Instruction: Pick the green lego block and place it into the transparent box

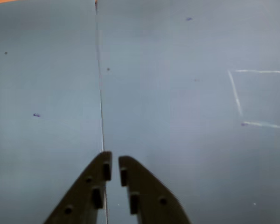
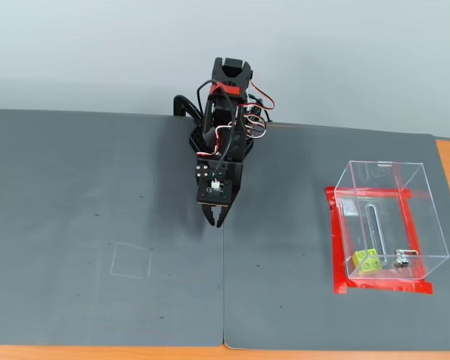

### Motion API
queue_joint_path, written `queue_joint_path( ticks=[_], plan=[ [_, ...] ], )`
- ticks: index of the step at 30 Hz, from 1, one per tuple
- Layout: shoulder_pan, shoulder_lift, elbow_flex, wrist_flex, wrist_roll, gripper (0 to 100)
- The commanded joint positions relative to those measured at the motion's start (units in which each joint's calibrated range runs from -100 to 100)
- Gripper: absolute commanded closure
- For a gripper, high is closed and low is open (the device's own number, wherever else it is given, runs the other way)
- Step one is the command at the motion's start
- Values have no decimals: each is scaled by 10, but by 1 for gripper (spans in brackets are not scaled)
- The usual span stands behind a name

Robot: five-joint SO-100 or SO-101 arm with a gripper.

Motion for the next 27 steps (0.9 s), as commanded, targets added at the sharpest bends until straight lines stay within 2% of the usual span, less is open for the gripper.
queue_joint_path(
  ticks=[1, 27],
  plan=[
    [-17, -4, 4, 2, 2, 98],
    [-20, -3, 4, 0, -2, 98]
  ],
)
